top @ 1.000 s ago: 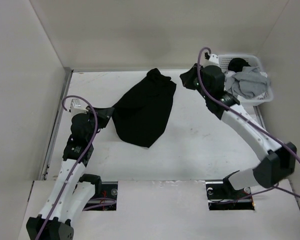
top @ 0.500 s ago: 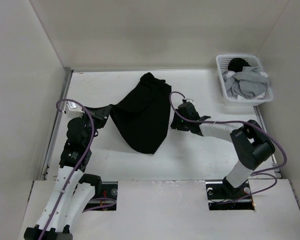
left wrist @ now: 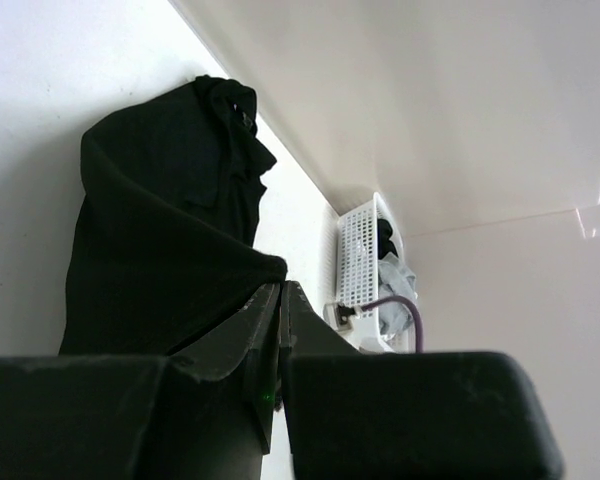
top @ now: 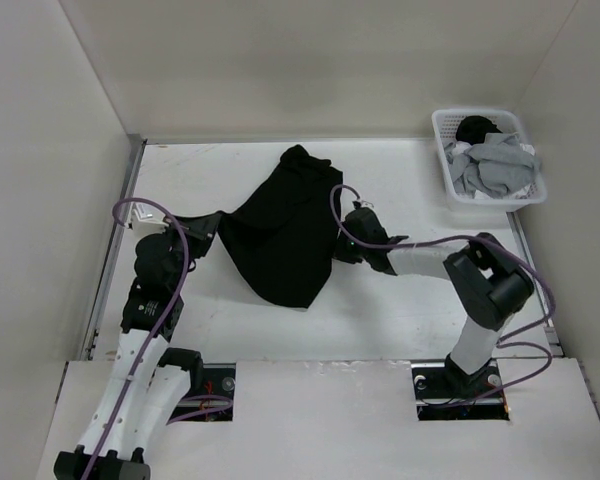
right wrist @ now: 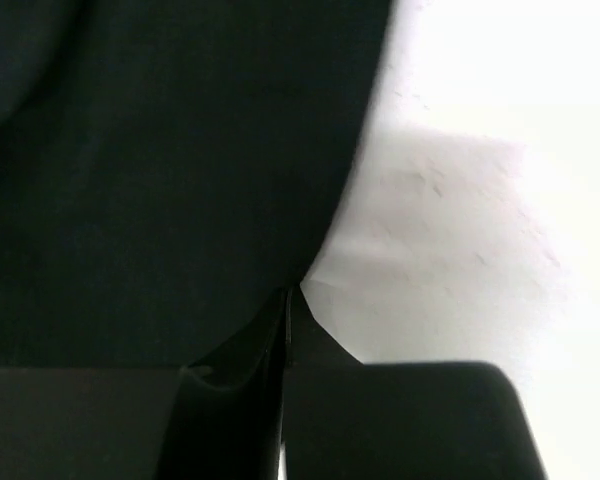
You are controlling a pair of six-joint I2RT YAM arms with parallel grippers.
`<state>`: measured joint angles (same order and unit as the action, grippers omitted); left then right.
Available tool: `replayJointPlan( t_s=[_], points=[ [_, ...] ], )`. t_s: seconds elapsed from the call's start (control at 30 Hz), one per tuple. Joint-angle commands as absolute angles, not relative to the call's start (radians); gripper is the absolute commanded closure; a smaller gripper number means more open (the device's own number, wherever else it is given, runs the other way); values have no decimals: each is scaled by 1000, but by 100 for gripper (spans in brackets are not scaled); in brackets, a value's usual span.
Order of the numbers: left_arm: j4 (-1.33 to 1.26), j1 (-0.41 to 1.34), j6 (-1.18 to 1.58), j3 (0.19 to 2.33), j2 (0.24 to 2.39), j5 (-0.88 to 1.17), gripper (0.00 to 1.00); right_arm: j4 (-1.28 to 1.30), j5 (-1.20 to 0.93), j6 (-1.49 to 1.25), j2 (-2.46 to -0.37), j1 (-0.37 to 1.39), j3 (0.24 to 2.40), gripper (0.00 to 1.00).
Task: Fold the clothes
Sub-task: Flatten the tank top out
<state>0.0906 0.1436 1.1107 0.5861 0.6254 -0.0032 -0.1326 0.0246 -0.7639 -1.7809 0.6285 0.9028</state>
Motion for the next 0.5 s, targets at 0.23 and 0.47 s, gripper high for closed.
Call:
replayJointPlan(
  t_s=[0.23, 0.47],
  points=[
    [-24, 114, 1160, 540, 647, 49, 97, 214, 156, -673, -1068, 637, 879, 100],
    [-31, 62, 1216, 476, 644, 115, 97, 305, 138, -643, -1028, 633, 930, 97]
  ],
)
